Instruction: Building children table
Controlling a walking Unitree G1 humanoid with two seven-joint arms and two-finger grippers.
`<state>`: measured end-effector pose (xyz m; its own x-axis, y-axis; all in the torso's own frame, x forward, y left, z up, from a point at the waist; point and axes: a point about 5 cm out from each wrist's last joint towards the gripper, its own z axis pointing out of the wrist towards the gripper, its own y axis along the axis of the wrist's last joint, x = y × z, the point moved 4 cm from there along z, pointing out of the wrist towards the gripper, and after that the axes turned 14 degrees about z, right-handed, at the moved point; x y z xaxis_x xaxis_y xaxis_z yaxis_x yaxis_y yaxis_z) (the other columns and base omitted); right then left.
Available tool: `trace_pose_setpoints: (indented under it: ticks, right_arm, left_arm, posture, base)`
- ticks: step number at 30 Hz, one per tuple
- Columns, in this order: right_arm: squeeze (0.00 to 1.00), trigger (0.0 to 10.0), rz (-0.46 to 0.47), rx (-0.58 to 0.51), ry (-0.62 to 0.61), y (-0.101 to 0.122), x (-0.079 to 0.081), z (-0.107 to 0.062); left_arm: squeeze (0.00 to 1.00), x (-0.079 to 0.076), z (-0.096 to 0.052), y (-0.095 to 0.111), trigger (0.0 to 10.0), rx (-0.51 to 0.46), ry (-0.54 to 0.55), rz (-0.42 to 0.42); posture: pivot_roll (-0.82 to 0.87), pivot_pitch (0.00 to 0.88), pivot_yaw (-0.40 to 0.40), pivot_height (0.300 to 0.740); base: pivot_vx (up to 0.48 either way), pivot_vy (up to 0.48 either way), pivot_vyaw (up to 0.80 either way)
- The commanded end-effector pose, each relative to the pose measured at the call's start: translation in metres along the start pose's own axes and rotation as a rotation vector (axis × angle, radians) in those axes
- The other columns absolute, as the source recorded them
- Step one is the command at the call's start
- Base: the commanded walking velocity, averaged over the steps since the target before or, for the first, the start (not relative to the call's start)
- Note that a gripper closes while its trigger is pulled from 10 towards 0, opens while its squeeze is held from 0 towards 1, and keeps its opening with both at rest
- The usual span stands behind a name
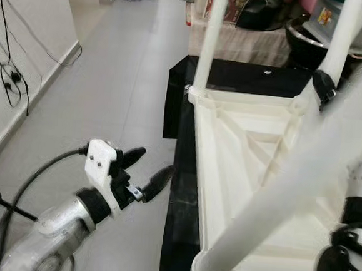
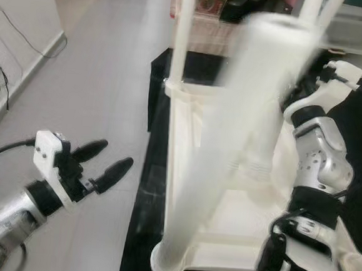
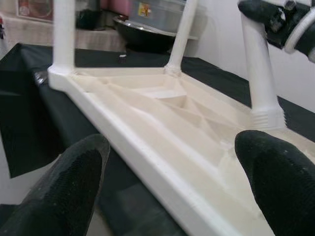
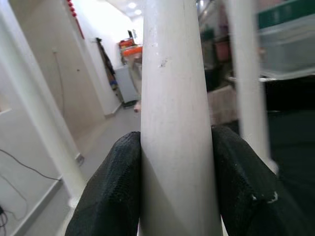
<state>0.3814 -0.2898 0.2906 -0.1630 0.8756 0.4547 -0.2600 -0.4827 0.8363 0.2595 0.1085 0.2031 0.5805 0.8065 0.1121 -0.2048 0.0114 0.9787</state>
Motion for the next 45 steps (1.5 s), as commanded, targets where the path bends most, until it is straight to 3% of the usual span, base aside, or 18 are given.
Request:
trace_pose_setpoints:
  ticks: [1,7,8,11,12,15,19,21,23,28,30,31,33,45]
  right_arm:
    - [0.00,10.0,-0.018,-0.022,0.054,0.004,0.013,0.002]
    - [0.00,10.0,-0.031,-0.001,0.076,-0.004,0.016,0.002]
    - [0.00,10.0,-0.034,0.005,0.080,-0.006,0.017,0.002]
    - [0.00,10.0,-0.038,0.012,0.085,-0.008,0.019,0.002]
    - [0.00,10.0,-0.048,0.019,0.091,-0.011,0.020,0.002]
    - [0.00,10.0,-0.048,0.021,0.093,-0.012,0.021,0.003]
    - [0.00,10.0,-0.060,0.032,0.117,-0.018,0.027,0.002]
    - [0.00,10.0,-0.078,0.050,0.131,-0.025,0.031,0.001]
    - [0.00,10.0,-0.076,0.056,0.131,-0.029,0.032,0.000]
    - [0.00,10.0,-0.076,0.072,0.130,-0.036,0.033,0.000]
    - [0.00,10.0,-0.073,0.077,0.131,-0.040,0.034,0.000]
    - [0.00,10.0,-0.064,0.087,0.131,-0.045,0.035,0.000]
    - [0.00,10.0,-0.061,0.092,0.132,-0.048,0.036,-0.001]
    - [0.00,10.0,-0.042,0.094,0.132,-0.053,0.041,-0.001]
  left_arm:
    - [0.00,0.004,-0.004,-0.001,10.0,0.010,0.016,-0.005]
    - [0.00,0.030,-0.015,-0.005,10.0,0.045,0.164,0.026]
    - [0.00,0.042,-0.019,-0.009,10.0,0.067,0.240,0.049]
    - [0.00,0.054,-0.026,-0.013,10.0,0.094,0.321,0.075]
    - [0.00,0.067,-0.033,-0.018,10.0,0.123,0.402,0.078]
    - [0.00,0.071,-0.037,-0.020,10.0,0.133,0.432,0.079]
    - [0.00,0.091,-0.048,-0.021,10.0,0.168,0.544,0.121]
    - [0.00,0.118,-0.070,-0.018,10.0,0.204,0.722,0.184]
    - [0.00,0.128,-0.081,-0.016,10.0,0.219,0.801,0.201]
    - [0.00,0.124,-0.088,-0.023,10.0,0.254,0.799,0.200]
    - [0.00,0.115,-0.086,-0.030,10.0,0.287,0.774,0.197]
    - [0.00,0.099,-0.082,-0.043,10.0,0.336,0.731,0.169]
    - [0.00,0.091,-0.079,-0.049,10.0,0.360,0.715,0.162]
    - [0.00,0.081,-0.075,-0.058,10.0,0.399,0.660,0.170]
  posture:
    - [-0.04,0.116,-0.067,0.740]
    - [-0.03,0.118,-0.069,0.740]
    - [-0.03,0.118,-0.072,0.740]
    - [-0.03,0.118,-0.072,0.740]
    - [-0.03,0.119,-0.073,0.740]
    - [-0.03,0.119,-0.073,0.740]
    - [-0.03,0.118,-0.071,0.740]
    - [-0.03,0.118,-0.067,0.740]
    - [-0.03,0.118,-0.067,0.740]
    - [-0.02,0.117,-0.064,0.740]
    - [-0.02,0.116,-0.064,0.740]
    - [-0.02,0.115,-0.065,0.740]
    - [-0.01,0.115,-0.065,0.740]
    - [-0.01,0.119,-0.054,0.740]
  base:
    - [0.000,-0.480,0.00]
    - [0.000,-0.240,0.00]
    - [0.000,0.000,0.00]
    - [0.000,0.000,0.00]
    - [0.000,0.000,0.00]
    - [0.000,0.000,0.00]
    - [0.000,0.000,0.00]
    - [0.000,0.000,0.00]
    - [0.000,0.000,0.00]
    - [0.000,0.000,0.00]
    - [0.000,0.000,0.00]
    - [0.000,0.000,0.00]
    - [-0.135,0.000,0.00]
    - [-0.302,0.000,0.00]
